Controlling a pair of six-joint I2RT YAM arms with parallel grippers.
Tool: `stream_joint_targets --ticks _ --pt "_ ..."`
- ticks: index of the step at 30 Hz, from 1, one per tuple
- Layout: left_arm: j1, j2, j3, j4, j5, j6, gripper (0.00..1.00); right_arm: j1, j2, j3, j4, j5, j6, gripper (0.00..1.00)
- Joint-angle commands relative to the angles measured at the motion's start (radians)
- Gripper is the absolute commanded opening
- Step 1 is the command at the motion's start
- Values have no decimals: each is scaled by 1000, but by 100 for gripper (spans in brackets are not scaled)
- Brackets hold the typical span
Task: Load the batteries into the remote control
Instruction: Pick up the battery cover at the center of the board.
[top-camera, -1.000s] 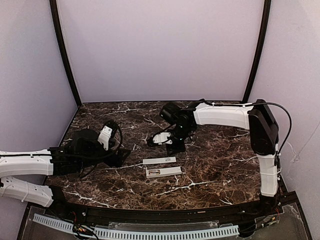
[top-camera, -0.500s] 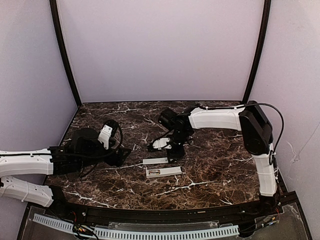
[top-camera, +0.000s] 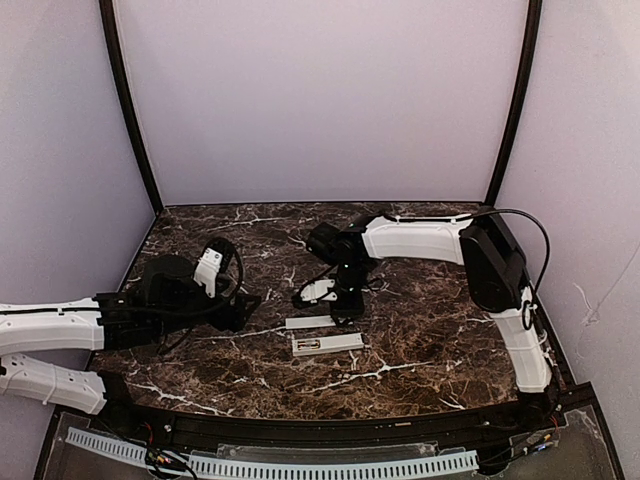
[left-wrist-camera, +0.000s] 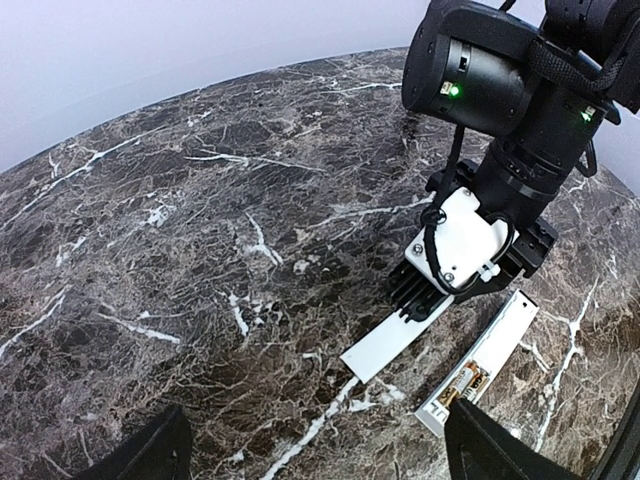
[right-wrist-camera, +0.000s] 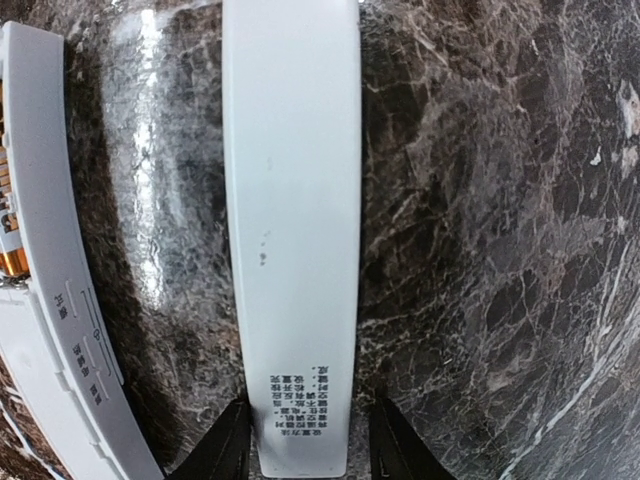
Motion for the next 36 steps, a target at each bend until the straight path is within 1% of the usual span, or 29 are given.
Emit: stream_joint_targets --ticks 1,7,10,18,28,32,36 --pt "5 -54 -23 -17 -22 13 88 15 94 -17 -65 47 30 36" --pt "4 -69 -37 -14 -28 16 88 20 81 -19 -57 61 29 25" --pt "4 -66 -38 -10 -25 14 88 24 56 -22 -46 58 26 22" --pt "5 -44 -33 1 -17 9 88 23 -46 -27 -10 63 13 20" --pt "5 -35 -20 -1 -11 -5 88 22 -129 -43 10 63 4 20" --pt "5 -28 -15 -1 -12 -7 88 25 -185 -62 14 29 5 20" --pt "6 -20 -7 -1 -13 -7 88 42 -257 -133 42 -18 -1 20"
